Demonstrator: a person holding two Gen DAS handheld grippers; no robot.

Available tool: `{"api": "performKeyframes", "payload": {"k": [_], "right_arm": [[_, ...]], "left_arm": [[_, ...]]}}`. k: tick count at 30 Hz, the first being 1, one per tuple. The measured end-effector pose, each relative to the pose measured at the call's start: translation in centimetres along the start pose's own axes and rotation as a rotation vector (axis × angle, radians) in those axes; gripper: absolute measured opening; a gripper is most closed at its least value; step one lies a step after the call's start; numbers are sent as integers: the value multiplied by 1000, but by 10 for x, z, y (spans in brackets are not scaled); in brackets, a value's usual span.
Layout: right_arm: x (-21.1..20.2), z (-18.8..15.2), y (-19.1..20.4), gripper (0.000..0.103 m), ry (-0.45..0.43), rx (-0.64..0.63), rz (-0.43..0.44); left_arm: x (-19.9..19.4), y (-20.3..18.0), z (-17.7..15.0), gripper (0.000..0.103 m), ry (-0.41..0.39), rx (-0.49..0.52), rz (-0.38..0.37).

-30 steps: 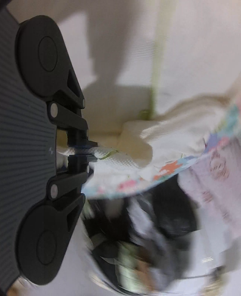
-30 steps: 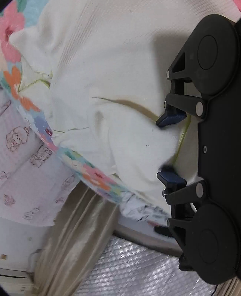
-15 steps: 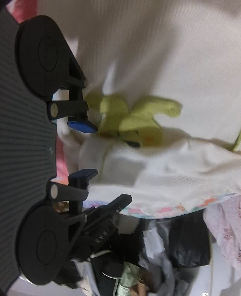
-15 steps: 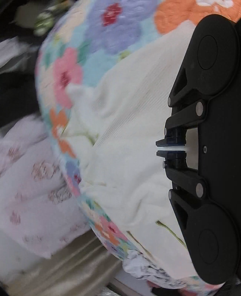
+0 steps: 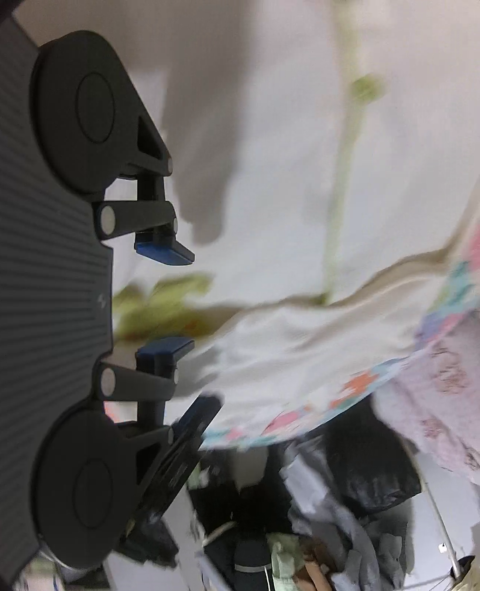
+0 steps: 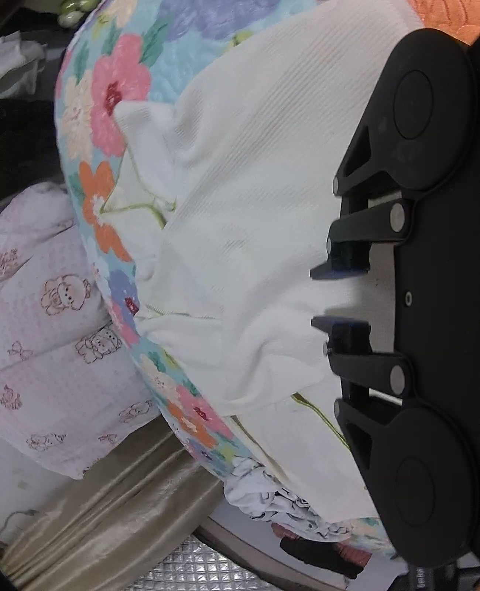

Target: Fold clothes

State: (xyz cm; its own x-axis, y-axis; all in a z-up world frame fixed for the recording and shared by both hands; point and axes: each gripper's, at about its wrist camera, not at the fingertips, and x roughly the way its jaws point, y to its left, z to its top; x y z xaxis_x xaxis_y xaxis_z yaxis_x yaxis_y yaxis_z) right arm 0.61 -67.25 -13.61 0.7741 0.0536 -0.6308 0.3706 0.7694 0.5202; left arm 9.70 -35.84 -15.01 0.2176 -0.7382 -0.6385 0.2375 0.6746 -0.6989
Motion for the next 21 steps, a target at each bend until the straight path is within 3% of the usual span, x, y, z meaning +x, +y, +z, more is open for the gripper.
{"api": "performKeyframes", "payload": {"k": [3,5,7,11,14,18,21], "right_arm": [[-3,3,7,39,-24,7,22],[2,16,4,42,-27,157,123],[15,35,13,44,-20,197,215],[58,86,50,51,35,24,125],[107,130,49,51,92,45,117],[160,174,40,52,142,49,46],[189,194,36,53,156,11,-7]], "left_arm": [[-12,17,22,42,-24,-10,14],[-8,26,50,46,14,-54,-19],[-4,31,81,46,47,-86,-46],[6,28,148,51,24,-54,-36],[26,22,187,53,-30,4,-2],[64,38,230,53,-23,-100,-29],[86,49,251,53,-15,-120,-83]]}}
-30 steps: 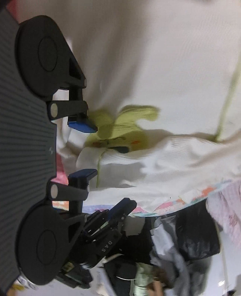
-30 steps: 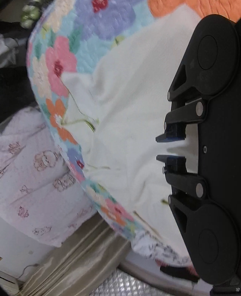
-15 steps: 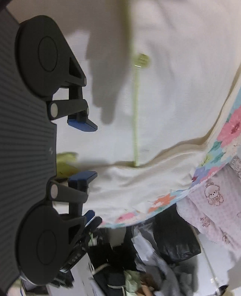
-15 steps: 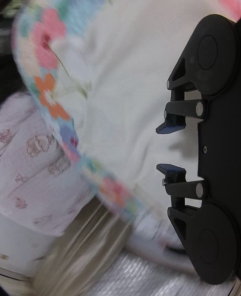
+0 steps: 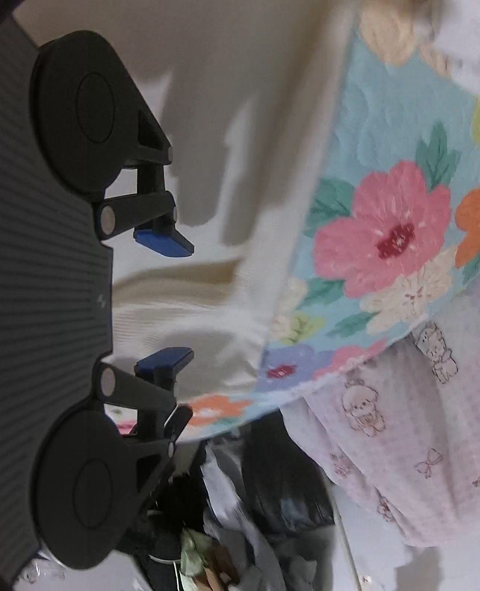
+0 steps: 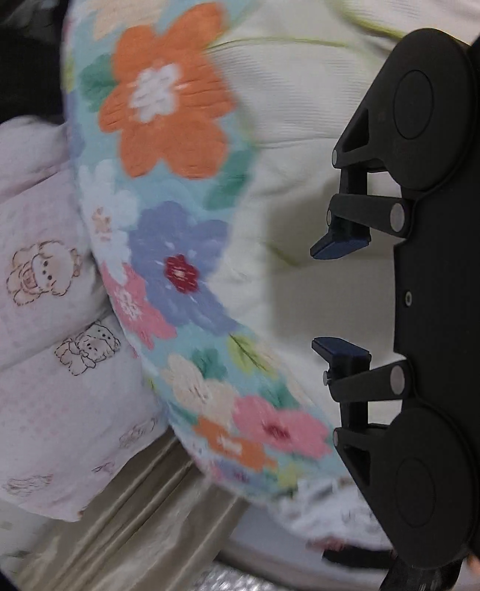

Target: Fold clothes

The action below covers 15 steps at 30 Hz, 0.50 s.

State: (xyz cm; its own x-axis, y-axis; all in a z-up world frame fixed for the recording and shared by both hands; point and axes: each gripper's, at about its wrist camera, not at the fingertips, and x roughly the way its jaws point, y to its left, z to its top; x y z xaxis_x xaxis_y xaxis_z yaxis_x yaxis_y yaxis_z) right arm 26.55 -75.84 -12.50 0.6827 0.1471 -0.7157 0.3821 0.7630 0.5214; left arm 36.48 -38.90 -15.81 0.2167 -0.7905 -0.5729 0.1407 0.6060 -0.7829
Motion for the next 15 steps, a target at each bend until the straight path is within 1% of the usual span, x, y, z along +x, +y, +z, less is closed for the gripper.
{"api": "performKeyframes", "payload": {"k": [3,5,6,7,8,9,10,11,12,14,15], "right_arm": [[26,13,-4,56,4,-33,12],[40,16,-6,56,4,-48,36],[43,16,-4,54,-6,-75,56],[45,16,2,46,-25,-130,66],[46,15,8,7,-45,-187,76],[46,17,15,5,-61,-236,76],[41,22,20,5,-103,-276,88],[37,26,26,5,-146,-316,99],[32,34,28,5,-183,-315,103],[28,54,26,5,-233,-267,120],[34,61,28,4,-216,-269,94]], "left_arm": [[23,2,12,53,10,37,14],[33,4,17,52,-8,34,-17],[37,4,19,51,-19,31,-39],[41,4,20,49,-23,36,-60],[45,2,22,33,-18,49,-76],[48,-2,24,19,-13,76,-85],[49,-7,27,3,-20,110,-87],[48,-11,30,3,-47,133,-94],[46,-13,34,3,-78,144,-101],[40,-14,46,3,-152,121,-119],[42,-11,53,3,-166,96,-124]]}}
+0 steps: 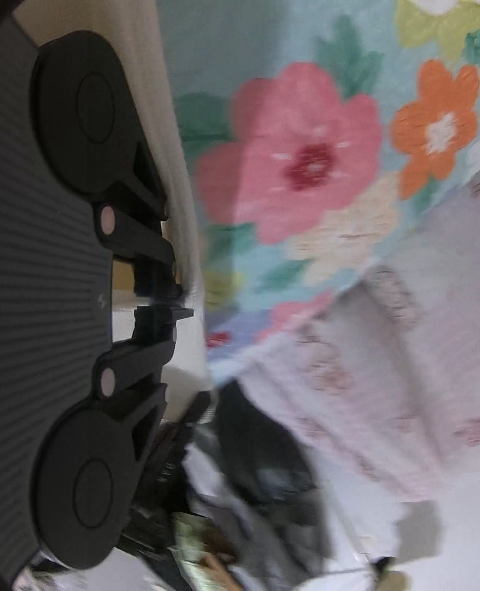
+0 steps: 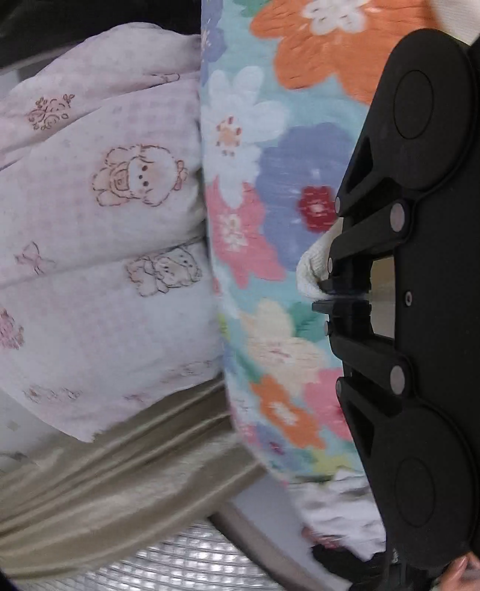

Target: Fold clothes

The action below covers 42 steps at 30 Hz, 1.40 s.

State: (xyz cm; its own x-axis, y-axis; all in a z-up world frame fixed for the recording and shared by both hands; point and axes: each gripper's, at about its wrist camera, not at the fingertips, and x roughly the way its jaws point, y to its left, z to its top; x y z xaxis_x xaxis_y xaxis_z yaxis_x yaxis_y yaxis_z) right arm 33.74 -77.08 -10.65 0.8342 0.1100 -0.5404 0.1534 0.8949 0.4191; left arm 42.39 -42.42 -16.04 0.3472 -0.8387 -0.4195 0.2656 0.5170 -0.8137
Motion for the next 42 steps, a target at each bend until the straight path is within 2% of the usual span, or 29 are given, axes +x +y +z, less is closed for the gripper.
{"api": "performKeyframes", "payload": {"k": [2,4,5,6,7,8,9,10,12,14,16,20,23,25,27,32,35,38,39,40,42], "right_arm": [[16,11,-1,5,43,-8,-48],[31,11,-2,19,114,-21,-137],[25,6,-8,25,113,30,-144],[19,2,-13,26,112,83,-149],[12,-3,-19,29,110,136,-155],[6,-7,-24,34,108,190,-160],[-11,-17,-29,37,99,253,-92],[-29,-28,-30,39,106,261,-59],[-66,-48,-30,42,122,273,3],[-104,-74,-24,45,170,247,-3],[-141,-99,-24,49,181,263,-34],[-216,-156,-21,50,179,328,-137],[-261,-209,-12,54,84,328,-183],[-270,-240,-16,54,126,399,-159],[-266,-253,-15,54,191,386,-130],[-247,-256,5,57,258,253,-223],[-246,-257,17,57,258,177,-278],[-248,-259,13,57,235,218,-296],[-247,-260,17,57,233,189,-297],[-246,-260,21,54,230,159,-299],[-242,-260,32,9,223,65,-297]], "left_arm": [[15,7,7,4,24,-26,52],[31,12,8,6,62,-24,127],[35,13,5,6,73,-19,158],[37,14,3,6,77,-19,174],[33,13,1,12,69,-28,163],[27,11,0,26,62,-39,149],[19,9,-2,34,51,-49,131],[10,6,-5,45,40,-53,113],[-8,-1,-12,47,32,-49,89],[-21,-11,-24,47,58,-38,60],[-31,-23,-37,47,85,-21,40],[-24,-61,-63,47,132,128,98],[-4,-92,-79,47,182,258,161],[10,-111,-86,47,225,329,189],[26,-134,-94,46,261,436,225],[86,-173,-117,48,361,724,371],[106,-178,-118,48,352,758,401],[120,-181,-115,53,338,724,388],[125,-180,-114,53,339,706,386],[130,-176,-114,50,350,672,386],[139,-164,-113,3,369,592,391]]}}
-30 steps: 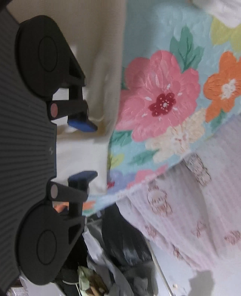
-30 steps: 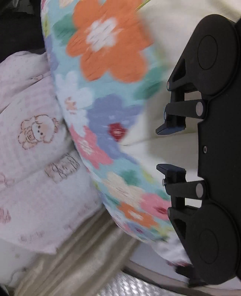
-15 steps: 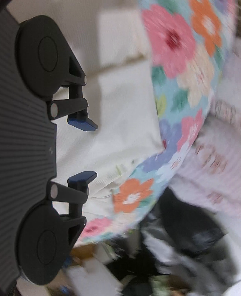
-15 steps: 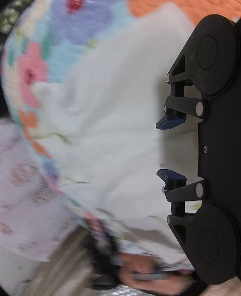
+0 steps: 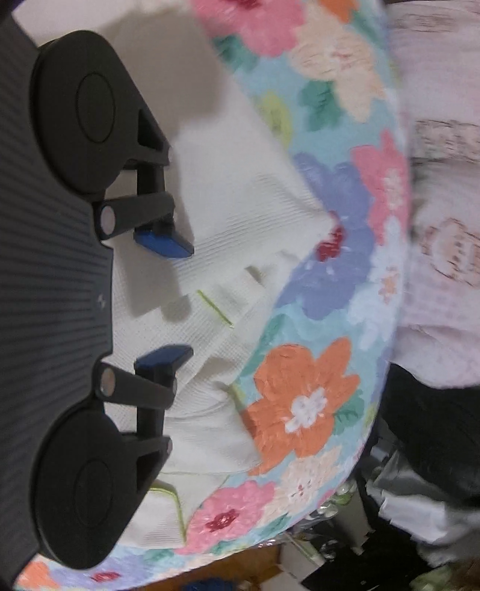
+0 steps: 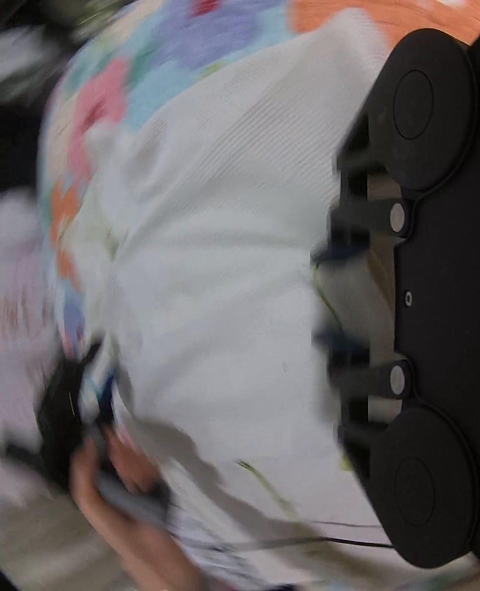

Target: Fold clothes

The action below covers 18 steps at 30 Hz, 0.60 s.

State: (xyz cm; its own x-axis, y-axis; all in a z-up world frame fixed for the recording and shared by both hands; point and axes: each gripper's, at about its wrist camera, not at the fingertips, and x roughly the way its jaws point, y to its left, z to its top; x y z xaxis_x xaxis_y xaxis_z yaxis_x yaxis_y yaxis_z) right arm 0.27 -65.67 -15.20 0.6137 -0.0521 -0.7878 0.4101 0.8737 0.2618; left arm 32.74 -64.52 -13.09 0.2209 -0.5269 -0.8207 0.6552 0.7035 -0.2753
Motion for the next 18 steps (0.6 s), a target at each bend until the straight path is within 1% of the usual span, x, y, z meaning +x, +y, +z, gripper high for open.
{"api": "performKeyframes", "payload": {"k": [1,2,4,6,8,9,10,11,12,15,17,18], "right_arm": [[0,1,8,9,-15,-64,-3],[-5,2,9,9,-37,-64,-2],[-14,4,10,9,-81,-60,2],[-27,5,3,9,-119,-34,24],[-31,5,-8,9,-143,8,28],[-32,5,-13,8,-155,29,29],[-34,5,-18,8,-167,50,31],[-36,5,-23,8,-179,71,32],[-34,5,-29,8,-167,85,35],[-26,2,-33,9,-124,116,41],[-20,2,-33,9,-98,127,41],[-20,1,-32,9,-94,125,40]], "left_arm": [[5,6,-1,0,15,-49,-1],[6,11,-2,0,15,-88,-4],[-2,15,0,0,-44,-122,-13],[-19,14,5,0,-130,-115,-33],[-30,13,14,0,-185,-132,-58],[-32,11,19,0,-199,-132,-70],[-32,8,24,0,-200,-122,-81],[-30,5,28,0,-184,-102,-90],[-25,0,30,0,-151,-75,-85],[-10,-10,27,2,-41,2,-28],[-6,-15,17,6,-16,64,12],[-7,-16,12,11,-15,85,29]]}}
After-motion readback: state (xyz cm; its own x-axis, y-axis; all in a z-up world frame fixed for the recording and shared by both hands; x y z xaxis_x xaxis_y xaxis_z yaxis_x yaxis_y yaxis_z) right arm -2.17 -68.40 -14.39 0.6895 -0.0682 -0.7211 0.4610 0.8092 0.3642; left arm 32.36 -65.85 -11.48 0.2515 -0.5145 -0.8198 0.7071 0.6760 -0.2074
